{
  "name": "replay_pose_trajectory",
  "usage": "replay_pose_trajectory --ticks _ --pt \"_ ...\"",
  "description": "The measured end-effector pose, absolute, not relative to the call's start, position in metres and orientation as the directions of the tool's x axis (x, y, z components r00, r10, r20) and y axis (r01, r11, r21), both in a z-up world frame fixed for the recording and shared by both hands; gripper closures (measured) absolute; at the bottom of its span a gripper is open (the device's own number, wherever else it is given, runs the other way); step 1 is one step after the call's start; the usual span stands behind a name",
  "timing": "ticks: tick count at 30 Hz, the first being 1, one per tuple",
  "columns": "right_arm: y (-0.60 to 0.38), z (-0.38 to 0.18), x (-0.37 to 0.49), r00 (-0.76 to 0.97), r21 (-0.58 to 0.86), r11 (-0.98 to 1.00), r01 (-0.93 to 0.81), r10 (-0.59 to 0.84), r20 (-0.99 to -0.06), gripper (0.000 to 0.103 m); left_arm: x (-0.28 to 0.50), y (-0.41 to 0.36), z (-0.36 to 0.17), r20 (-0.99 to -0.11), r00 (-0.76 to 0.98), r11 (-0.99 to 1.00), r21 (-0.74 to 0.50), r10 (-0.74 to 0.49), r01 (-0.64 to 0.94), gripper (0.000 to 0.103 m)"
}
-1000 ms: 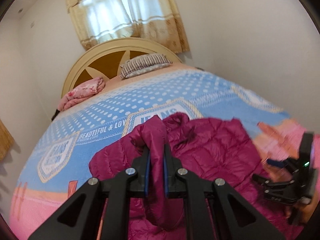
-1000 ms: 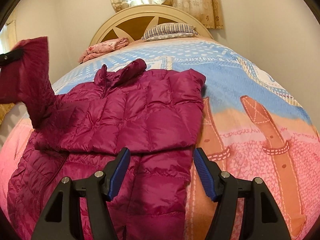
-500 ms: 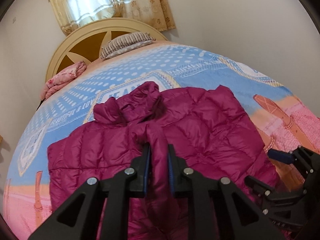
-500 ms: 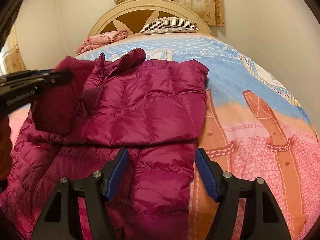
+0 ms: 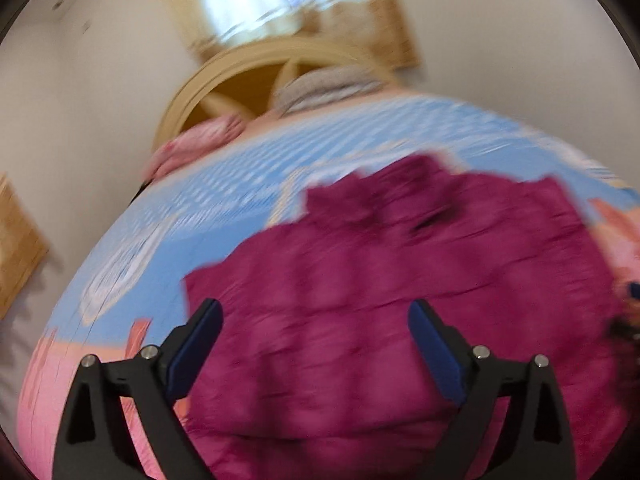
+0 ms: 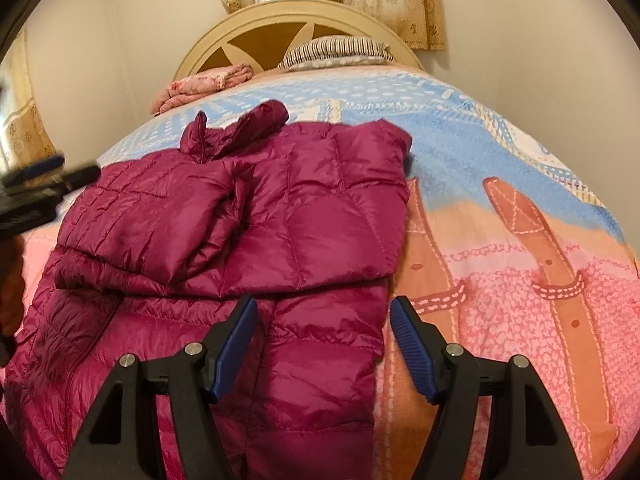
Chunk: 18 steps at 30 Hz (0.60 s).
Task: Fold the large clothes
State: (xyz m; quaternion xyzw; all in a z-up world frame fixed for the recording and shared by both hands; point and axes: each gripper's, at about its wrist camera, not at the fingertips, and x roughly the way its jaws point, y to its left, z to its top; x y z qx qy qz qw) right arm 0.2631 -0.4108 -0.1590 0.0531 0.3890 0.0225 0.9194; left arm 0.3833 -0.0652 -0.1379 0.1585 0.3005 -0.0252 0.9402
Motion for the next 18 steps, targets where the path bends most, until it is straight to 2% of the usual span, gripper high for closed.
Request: replay_pose_trajectory --ticks 2,5,10,11,15,18 --pt "-0.413 -0.151 0.262 0.699 0.145 0.989 -0.018 0.116 -0.705 0.034 0.397 -0.049 -0.155 -0.612 0.786 0.956 0.274 0.088 0.106 0.007" --pt "-0.405 -0.121 0.264 0.7 0.148 0.988 -0.037 0.132 -0.702 0.034 0.404 -0.034 -0.173 -0.659 0.75 0.973 0.205 0.058 0.105 0.006" --pt "-0.358 -0.078 0.291 0.674 0.187 0.968 -0.168 0.252 -0.695 0.053 0.399 -0.042 -0.181 -0.652 0.757 0.971 0.207 0.044 0.122 0.006" --pt "-0.347 -0.075 0.298 0.667 0.187 0.964 -0.188 0.265 -0.696 0.054 0.399 -0.042 -0.183 -0.653 0.756 0.97 0.209 0.045 0.123 0.006" --pt "-0.299 -0.091 0.335 0.635 0.129 0.962 -0.24 0.256 -0.729 0.054 0.4 -0.032 -0.185 -0.662 0.749 0.978 0.168 0.017 0.126 0.005" --pt "-0.284 -0.12 0.351 0.601 0.1 0.966 -0.237 0.226 -0.766 0.062 0.398 -0.027 -0.178 -0.656 0.755 0.983 0.142 0.006 0.115 0.005"
